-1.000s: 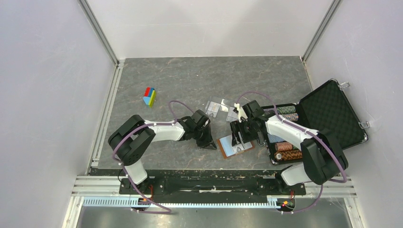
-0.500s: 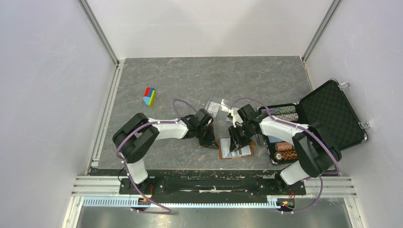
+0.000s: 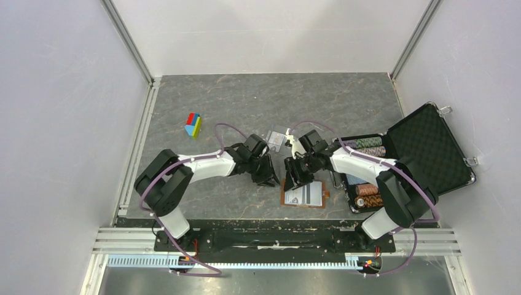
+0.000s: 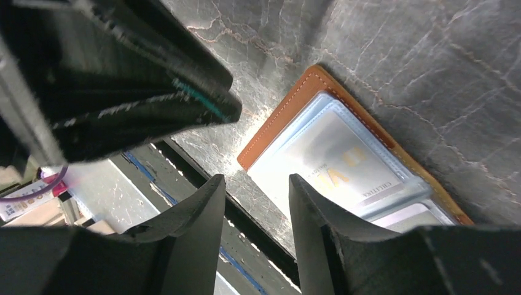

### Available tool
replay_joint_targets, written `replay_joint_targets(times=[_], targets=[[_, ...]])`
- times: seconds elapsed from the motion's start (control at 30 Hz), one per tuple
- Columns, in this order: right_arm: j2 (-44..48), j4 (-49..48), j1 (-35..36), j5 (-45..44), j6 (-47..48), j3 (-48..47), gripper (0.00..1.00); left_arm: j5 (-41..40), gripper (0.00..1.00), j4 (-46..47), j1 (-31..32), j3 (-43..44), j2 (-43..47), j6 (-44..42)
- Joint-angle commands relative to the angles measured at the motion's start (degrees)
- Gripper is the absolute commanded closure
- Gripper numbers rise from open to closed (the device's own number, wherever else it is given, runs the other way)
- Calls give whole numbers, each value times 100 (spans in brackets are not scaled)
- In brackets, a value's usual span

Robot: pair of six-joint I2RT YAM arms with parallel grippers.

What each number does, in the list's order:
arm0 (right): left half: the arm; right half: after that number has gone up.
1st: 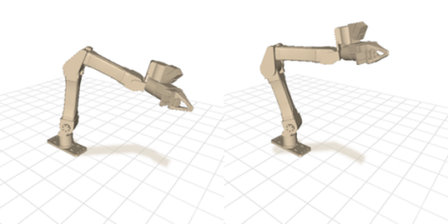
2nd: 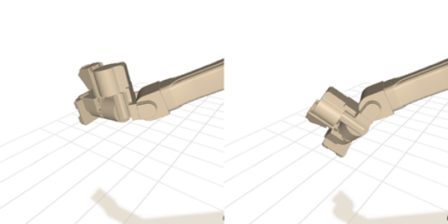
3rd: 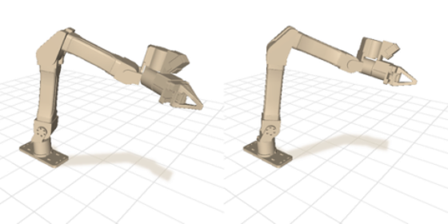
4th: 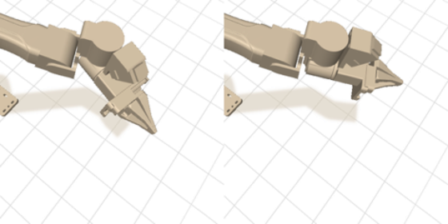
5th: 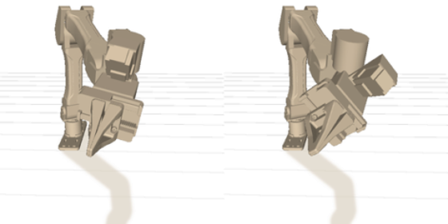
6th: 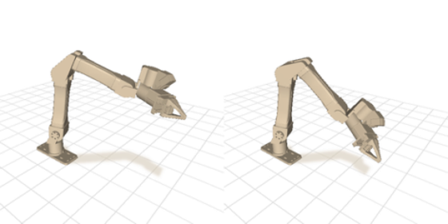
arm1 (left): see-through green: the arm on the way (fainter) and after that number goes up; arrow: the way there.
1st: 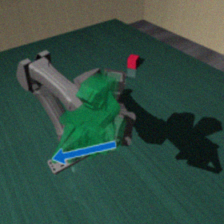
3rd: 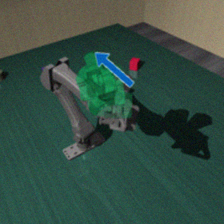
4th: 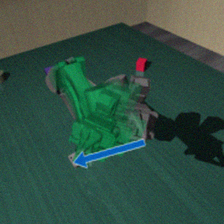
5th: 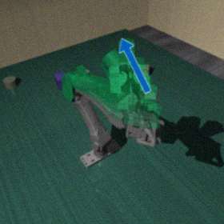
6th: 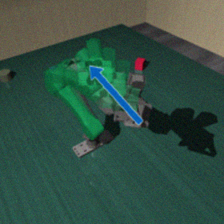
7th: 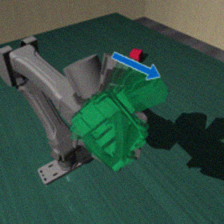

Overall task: Put the credit cards into the card holder
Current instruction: Insert the credit card into the card holder.

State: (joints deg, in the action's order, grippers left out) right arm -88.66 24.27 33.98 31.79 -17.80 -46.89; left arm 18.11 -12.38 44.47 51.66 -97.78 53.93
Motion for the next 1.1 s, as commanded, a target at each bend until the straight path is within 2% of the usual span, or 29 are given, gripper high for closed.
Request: replay_joint_targets(times=[0.0, 0.13, 0.27, 0.33, 0.63, 0.97, 1.07], targets=[[281, 418, 4, -520, 330, -371, 57, 422, 63, 531, 9, -154, 437, -41], [373, 508, -13, -636, 435, -187, 70, 983, 62, 1421, 123, -211, 231, 292], [444, 530, -151, -716, 470, 7, 92, 1063, 62, 1484, 339, 23, -113, 326], [482, 552, -226, -807, 504, 76, 99, 1081, 62, 1493, 410, 103, -273, 337], [417, 668, -346, -1156, 737, 317, 100, 741, 63, 973, 462, 225, -467, 189], [112, 552, -349, -1129, 840, 495, 100, 380, 61, 317, 553, 574, -598, -120], [98, 510, -350, -1114, 846, 532, 100, 467, 59, 381, 609, 671, -717, -150]])
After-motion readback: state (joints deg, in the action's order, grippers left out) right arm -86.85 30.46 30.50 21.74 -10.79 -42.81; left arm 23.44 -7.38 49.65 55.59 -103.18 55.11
